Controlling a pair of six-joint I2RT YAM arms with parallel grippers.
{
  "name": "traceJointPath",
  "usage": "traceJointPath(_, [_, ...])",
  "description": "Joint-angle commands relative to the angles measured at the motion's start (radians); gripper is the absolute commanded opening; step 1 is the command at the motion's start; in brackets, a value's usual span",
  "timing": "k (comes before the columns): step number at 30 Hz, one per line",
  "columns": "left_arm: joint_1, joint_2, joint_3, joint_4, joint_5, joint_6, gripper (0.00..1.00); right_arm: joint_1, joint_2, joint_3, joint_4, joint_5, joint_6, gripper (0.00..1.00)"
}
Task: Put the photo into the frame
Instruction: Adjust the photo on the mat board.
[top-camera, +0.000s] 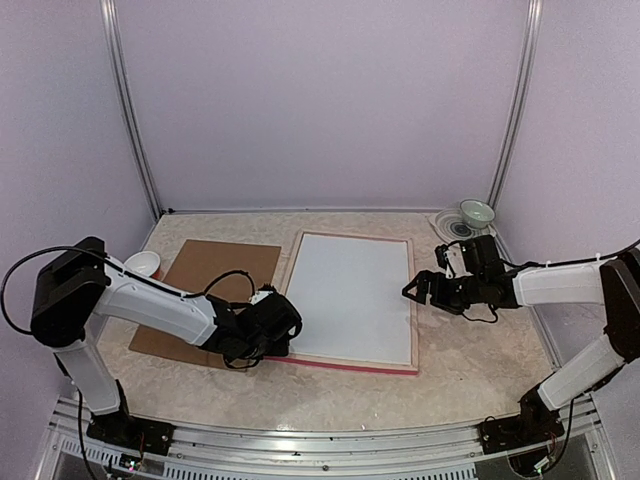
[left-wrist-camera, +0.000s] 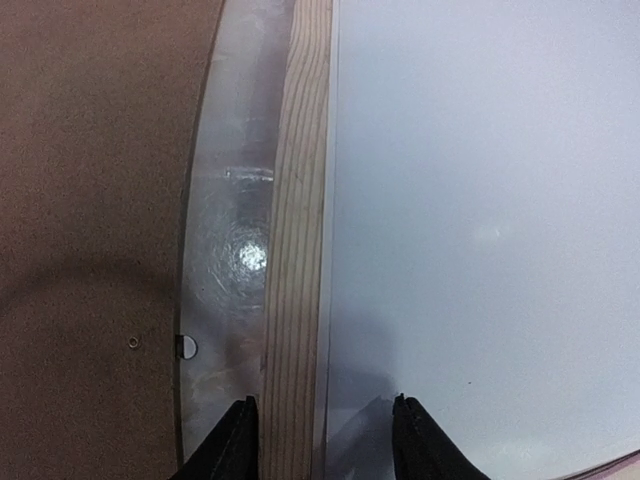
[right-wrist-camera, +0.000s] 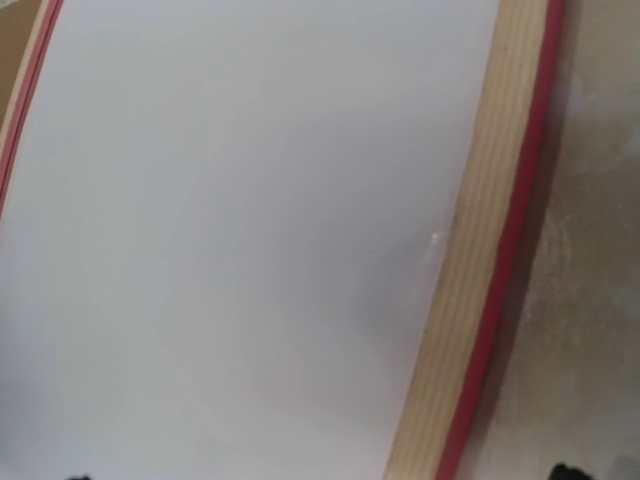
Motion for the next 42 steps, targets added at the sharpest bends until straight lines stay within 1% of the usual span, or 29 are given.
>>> traceJointPath(1, [-0.009,-0.059,-0.041,0.052,0.042,0.003,0.46,-0.024,0.01,0.021,0.015,-0.021,0.0,0.99])
traceJointPath(10, [-0.009,-0.127,-0.108,0.166,0.092,0.005,0.47,-0.034,0.013,0.021,0.021,-0.038,0.006,0.99])
traceJointPath(15, [-0.008,-0.132,-0.119,0.18,0.124,0.005,0.47,-0.037,0.012,0.02,0.023,-0.044,0.01,0.99])
traceJointPath(18, [-0.009,-0.129,-0.125,0.221,0.148,0.002,0.47,-0.04,0.007,0.024,0.02,-0.047,0.011,0.99])
traceJointPath(21, [-0.013,-0.131,-0.133,0.243,0.17,-0.001,0.47,-0.044,-0.002,0.033,0.007,-0.044,0.002,0.99])
traceJointPath(30, [-0.019,-0.165,-0.144,0.273,0.176,0.014,0.47,-0.069,-0.047,0.068,-0.064,-0.007,-0.039,0.99])
traceJointPath(31, [-0.019,-0.176,-0.148,0.281,0.179,0.017,0.47,-0.079,-0.054,0.061,-0.05,-0.035,-0.031,0.99])
traceJointPath(33, [-0.019,-0.192,-0.151,0.28,0.176,0.021,0.47,-0.125,-0.053,0.035,-0.006,-0.137,-0.005,0.99])
traceJointPath(35, [-0.019,-0.212,-0.149,0.257,0.152,0.023,0.47,-0.177,-0.046,-0.009,0.075,-0.264,0.033,0.99])
traceJointPath(37, [-0.018,-0.237,-0.145,0.218,0.101,0.024,0.48,-0.217,-0.048,-0.061,0.192,-0.369,0.08,0.99])
traceJointPath(39, [-0.012,-0.278,-0.142,0.162,0.052,0.023,0.49,-0.22,-0.073,-0.082,0.215,-0.381,0.086,0.99])
traceJointPath(42, [0.009,-0.354,-0.145,0.082,-0.005,0.016,0.52,-0.216,-0.128,-0.066,0.144,-0.33,0.055,0.99])
